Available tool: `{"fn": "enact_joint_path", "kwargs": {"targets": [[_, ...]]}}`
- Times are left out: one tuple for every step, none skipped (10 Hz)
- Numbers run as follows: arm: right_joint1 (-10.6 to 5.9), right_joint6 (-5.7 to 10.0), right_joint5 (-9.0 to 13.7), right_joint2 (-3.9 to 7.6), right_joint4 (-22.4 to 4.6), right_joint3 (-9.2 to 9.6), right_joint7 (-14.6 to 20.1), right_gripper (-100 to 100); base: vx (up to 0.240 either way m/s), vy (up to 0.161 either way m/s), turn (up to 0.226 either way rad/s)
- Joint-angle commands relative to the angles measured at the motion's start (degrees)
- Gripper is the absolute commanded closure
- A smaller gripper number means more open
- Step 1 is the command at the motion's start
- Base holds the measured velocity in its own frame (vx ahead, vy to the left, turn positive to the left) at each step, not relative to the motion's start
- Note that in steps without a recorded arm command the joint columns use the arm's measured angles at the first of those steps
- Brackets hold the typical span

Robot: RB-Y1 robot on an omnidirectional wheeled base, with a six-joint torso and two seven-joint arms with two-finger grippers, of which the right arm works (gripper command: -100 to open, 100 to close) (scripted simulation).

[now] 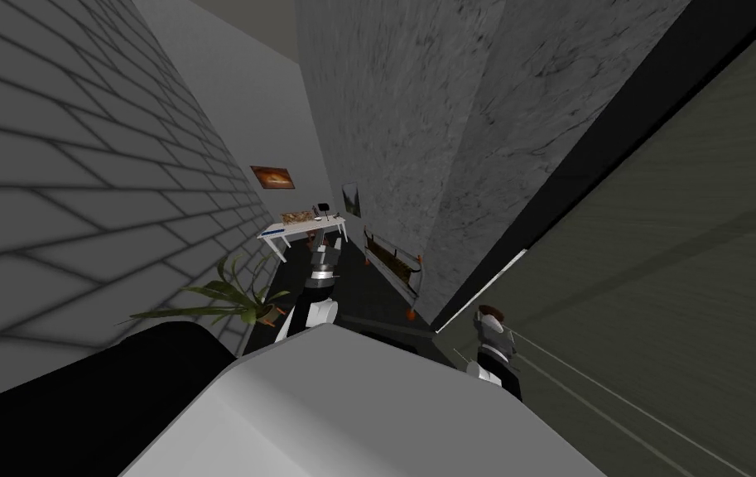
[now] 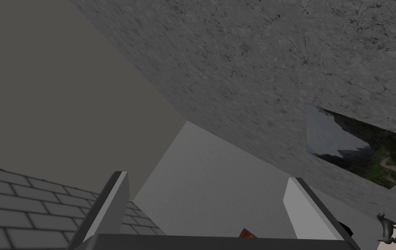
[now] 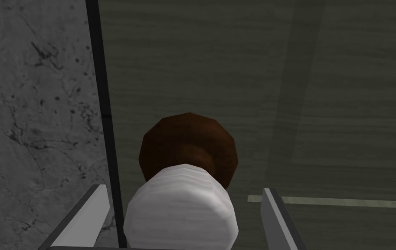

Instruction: Pull the door open

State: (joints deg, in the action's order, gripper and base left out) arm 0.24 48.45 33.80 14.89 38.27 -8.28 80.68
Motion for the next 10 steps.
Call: {"fn": "enact_joint_path", "kwargs": {"targets": [[-0.06, 0.06, -0.01, -0.07, -0.10, 0.02, -0.12, 100, -0.015, 0.001, -0.010], [-0.06, 0.06, -0.01, -0.07, -0.10, 0.02, -0.12, 100, -0.029, 0.003, 0.001], [-0.06, 0.06, -0.01, -0.07, -0.10, 0.02, -0.12, 100, -0.022, 0.003, 0.011], [-0.06, 0.06, -0.01, -0.07, -0.10, 0.02, -0.12, 100, -0.013, 0.003, 0.005], [-0.06, 0.06, -0.01, -0.07, -0.10, 0.02, -0.12, 100, -0.006, 0.003, 0.000], [-0.06, 0.06, -0.01, -0.07, -0.10, 0.02, -0.12, 100, 0.000, 0.000, 0.000], [0.01, -0.27, -0.63, 0.06, 0.28, 1.14, 0.58, 100, -0.137, -0.009, 0.059], [0.03, -0.32, -0.79, 0.10, 0.39, 1.43, 0.79, 100, -0.215, -0.032, 0.080], [0.06, -0.45, -1.13, 0.19, 0.66, 2.07, 1.25, 100, -0.200, 0.015, 0.071], [0.11, -0.59, -1.51, 0.29, 0.94, 2.76, 1.76, 100, -0.201, 0.016, 0.048]]}}
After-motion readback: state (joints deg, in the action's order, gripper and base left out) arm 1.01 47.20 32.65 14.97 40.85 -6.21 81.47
